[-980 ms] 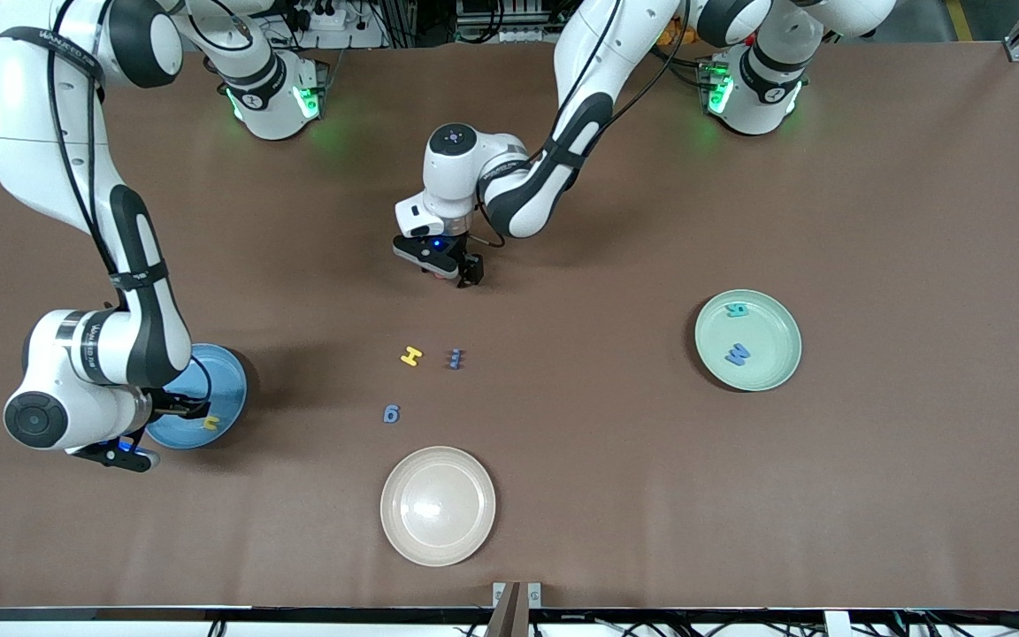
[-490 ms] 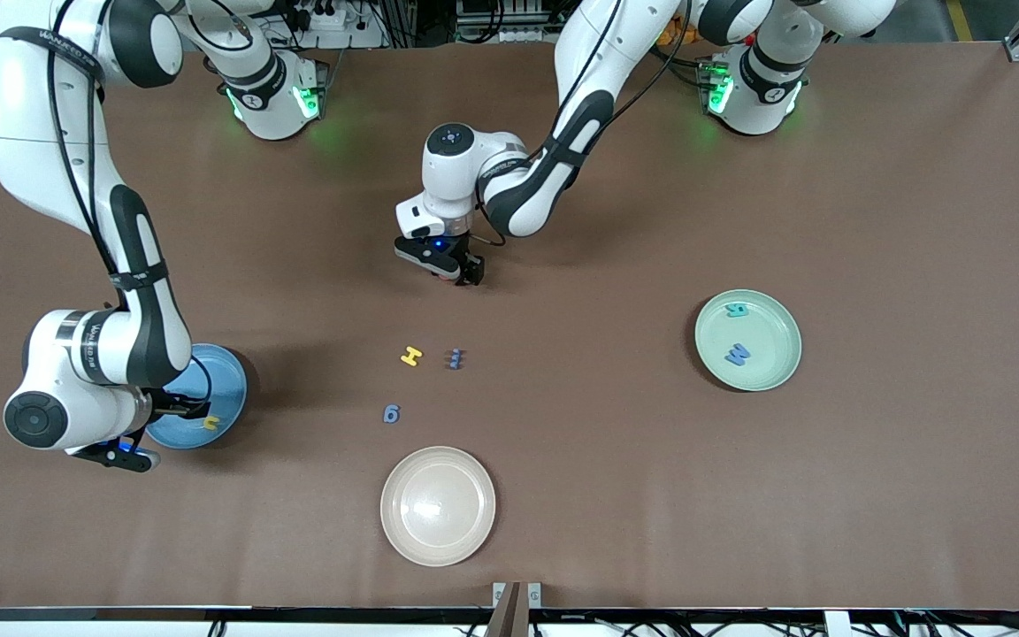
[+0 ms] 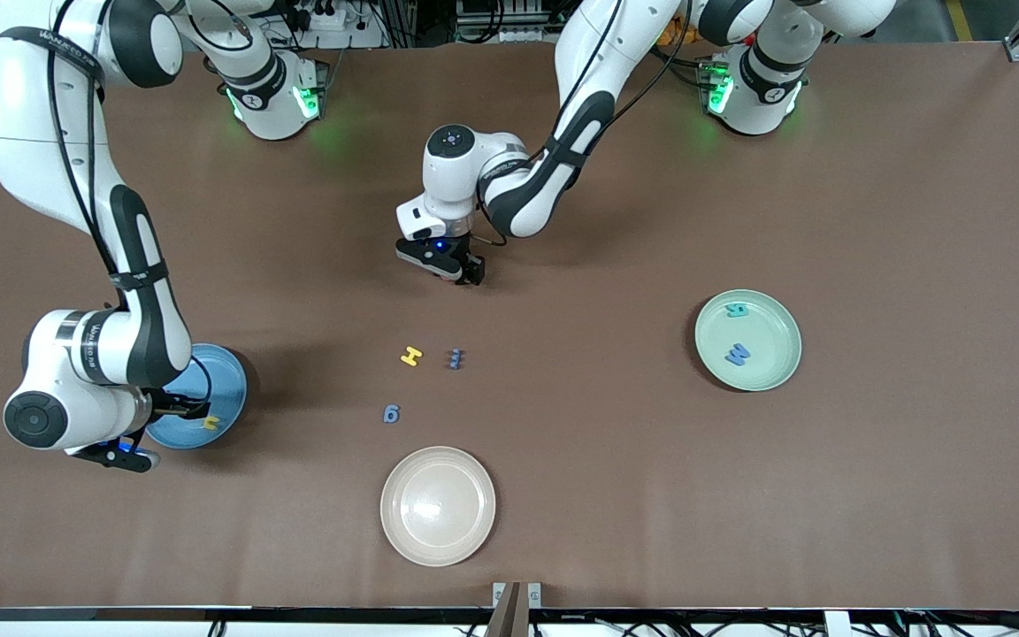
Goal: Sort upper and lower case letters into plates
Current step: 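Grasp the pink Q letter with the left gripper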
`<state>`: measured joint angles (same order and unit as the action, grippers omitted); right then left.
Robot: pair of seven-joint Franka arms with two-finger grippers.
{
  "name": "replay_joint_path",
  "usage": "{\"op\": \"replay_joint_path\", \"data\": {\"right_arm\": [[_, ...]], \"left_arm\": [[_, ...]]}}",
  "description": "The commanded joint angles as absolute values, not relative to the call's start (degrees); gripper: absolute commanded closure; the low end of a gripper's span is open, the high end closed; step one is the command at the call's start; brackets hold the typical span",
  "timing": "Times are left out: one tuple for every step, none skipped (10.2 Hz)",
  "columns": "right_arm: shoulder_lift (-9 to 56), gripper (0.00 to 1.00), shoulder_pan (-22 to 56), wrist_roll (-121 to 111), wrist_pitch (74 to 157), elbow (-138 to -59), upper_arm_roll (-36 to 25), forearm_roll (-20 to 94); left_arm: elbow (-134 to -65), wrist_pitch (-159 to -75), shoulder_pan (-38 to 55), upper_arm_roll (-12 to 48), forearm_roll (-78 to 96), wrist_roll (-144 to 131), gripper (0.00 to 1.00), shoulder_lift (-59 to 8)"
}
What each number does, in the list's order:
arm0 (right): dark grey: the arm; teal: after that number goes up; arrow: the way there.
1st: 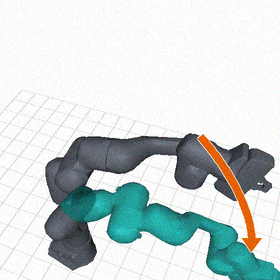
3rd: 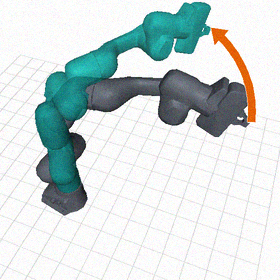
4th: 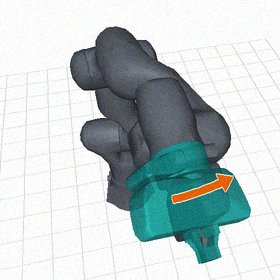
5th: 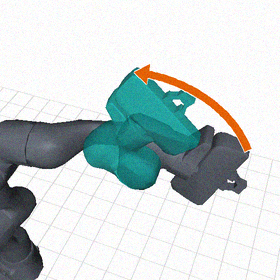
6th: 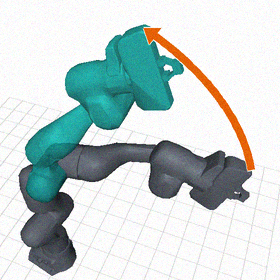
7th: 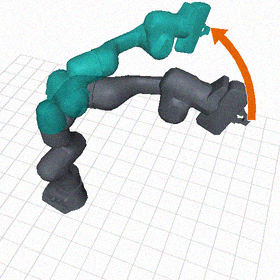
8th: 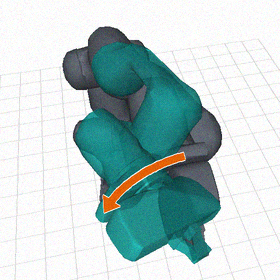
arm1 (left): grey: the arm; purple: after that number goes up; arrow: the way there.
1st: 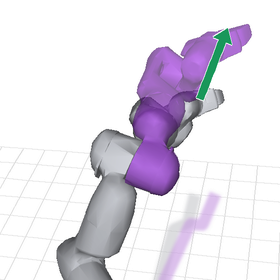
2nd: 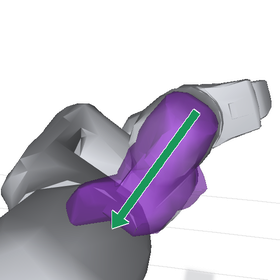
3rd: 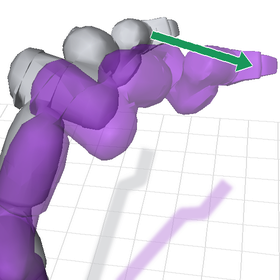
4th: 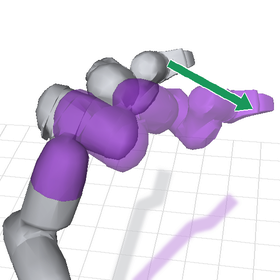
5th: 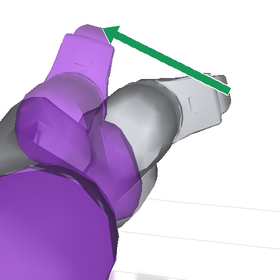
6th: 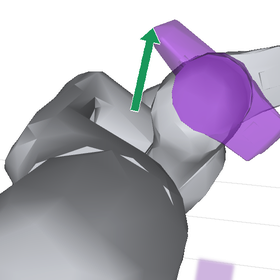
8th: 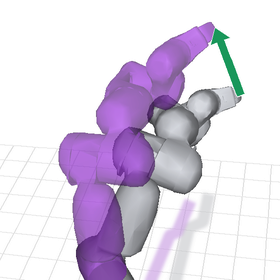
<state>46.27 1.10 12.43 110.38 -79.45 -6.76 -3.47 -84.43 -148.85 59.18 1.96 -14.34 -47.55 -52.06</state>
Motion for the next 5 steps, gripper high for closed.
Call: {"op": "replay_joint_path", "data": {"right_arm": [[44.7, 0.0, 0.4, 12.0, 110.7, -80.8, -6.0, -4.4], [44.7, 0.0, 0.4, 12.0, 110.7, -80.8, -6.0, -4.4], [44.7, 0.0, 0.4, 12.0, 110.7, -80.8, -6.0, -4.4], [44.7, 0.0, 0.4, 12.0, 110.9, -80.8, -6.0, -4.4], [44.8, 0.0, 0.4, 11.9, 110.9, -80.8, -6.0, -4.4]], "left_arm": [[-85.3, -147.7, 59.6, 1.9, -13.0, -48.9, 0.48, -52.4], [-85.3, -147.7, 59.6, 1.9, -13.0, -48.8, 0.5, -52.4], [-85.3, -147.7, 59.6, 1.9, -13.1, -48.8, 0.5, -52.4], [-85.3, -147.6, 59.6, 1.9, -13.0, -48.9, 0.5, -52.3], [-85.3, -147.6, 59.6, 1.9, -13.0, -48.9, 0.5, -52.3]]}}
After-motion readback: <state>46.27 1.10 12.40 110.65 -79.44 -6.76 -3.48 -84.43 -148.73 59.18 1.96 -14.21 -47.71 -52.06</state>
